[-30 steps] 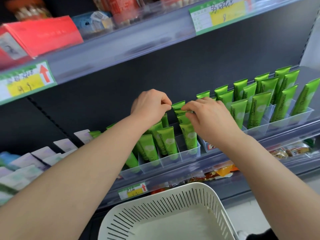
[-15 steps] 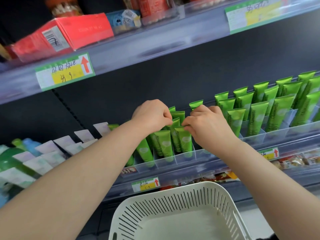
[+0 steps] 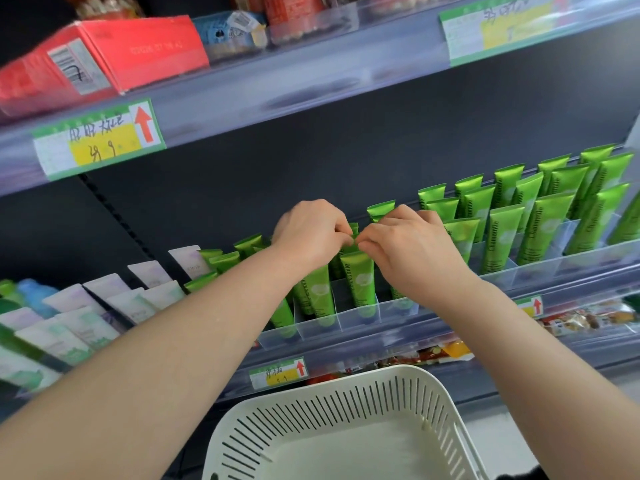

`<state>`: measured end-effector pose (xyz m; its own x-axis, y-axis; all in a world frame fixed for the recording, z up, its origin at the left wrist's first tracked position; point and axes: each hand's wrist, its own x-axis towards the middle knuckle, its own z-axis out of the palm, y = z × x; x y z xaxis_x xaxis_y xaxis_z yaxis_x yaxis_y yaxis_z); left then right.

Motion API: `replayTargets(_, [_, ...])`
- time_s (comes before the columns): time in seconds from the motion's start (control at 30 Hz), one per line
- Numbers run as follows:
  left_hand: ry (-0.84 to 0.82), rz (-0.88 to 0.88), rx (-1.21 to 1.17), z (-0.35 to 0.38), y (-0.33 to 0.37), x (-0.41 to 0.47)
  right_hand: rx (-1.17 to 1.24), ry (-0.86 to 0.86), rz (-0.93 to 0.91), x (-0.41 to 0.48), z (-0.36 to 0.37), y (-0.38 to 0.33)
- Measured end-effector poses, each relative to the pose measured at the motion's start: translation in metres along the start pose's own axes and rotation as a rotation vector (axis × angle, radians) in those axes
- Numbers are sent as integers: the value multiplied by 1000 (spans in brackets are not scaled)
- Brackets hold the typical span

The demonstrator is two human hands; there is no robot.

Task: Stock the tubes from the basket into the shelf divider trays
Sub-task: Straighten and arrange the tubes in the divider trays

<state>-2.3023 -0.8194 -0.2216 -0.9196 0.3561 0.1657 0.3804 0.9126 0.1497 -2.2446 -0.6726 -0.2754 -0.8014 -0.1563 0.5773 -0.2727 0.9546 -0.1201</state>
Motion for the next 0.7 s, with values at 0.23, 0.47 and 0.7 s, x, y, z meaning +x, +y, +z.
replayTargets(0.23, [94, -66, -156, -8, -12, 8, 33, -57, 58, -3, -6, 8])
replayTargets(0.47, [84, -80, 66, -7, -22, 33, 54, -63, 77, -3, -9, 8])
replayTargets(0.7, [29, -107, 147, 1, -21, 53, 58, -18, 85, -1, -7, 11])
